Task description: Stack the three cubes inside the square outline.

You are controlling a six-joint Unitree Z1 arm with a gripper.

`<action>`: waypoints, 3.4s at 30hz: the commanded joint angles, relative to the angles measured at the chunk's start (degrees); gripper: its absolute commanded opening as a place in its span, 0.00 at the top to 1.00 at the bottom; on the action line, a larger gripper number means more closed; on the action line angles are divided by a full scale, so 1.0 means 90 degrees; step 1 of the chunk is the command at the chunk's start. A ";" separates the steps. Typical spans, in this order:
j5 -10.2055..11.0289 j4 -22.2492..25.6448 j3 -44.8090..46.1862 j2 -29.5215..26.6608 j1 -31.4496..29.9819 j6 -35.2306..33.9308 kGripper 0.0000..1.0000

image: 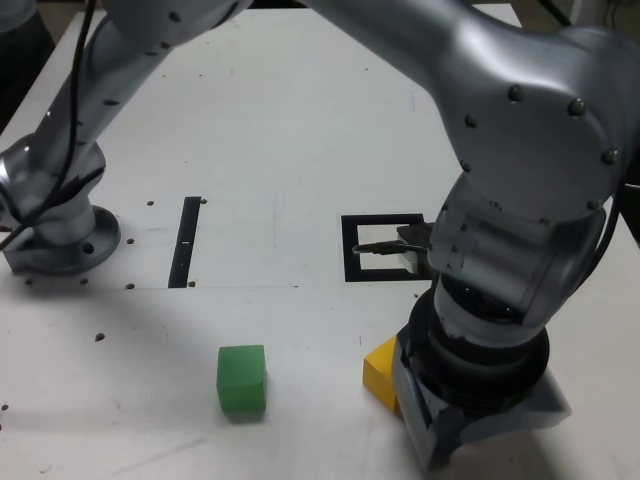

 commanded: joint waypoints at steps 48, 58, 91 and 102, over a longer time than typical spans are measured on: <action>-0.0362 -0.0308 0.0306 0.0022 0.0388 0.0654 0.55; -0.0186 -0.0292 0.0328 -0.0132 0.0370 0.0653 0.70; -0.0105 -0.0257 0.1963 -0.2446 0.0855 0.3036 0.80; -0.0299 -0.0247 0.3048 -0.2906 0.1887 0.3697 0.80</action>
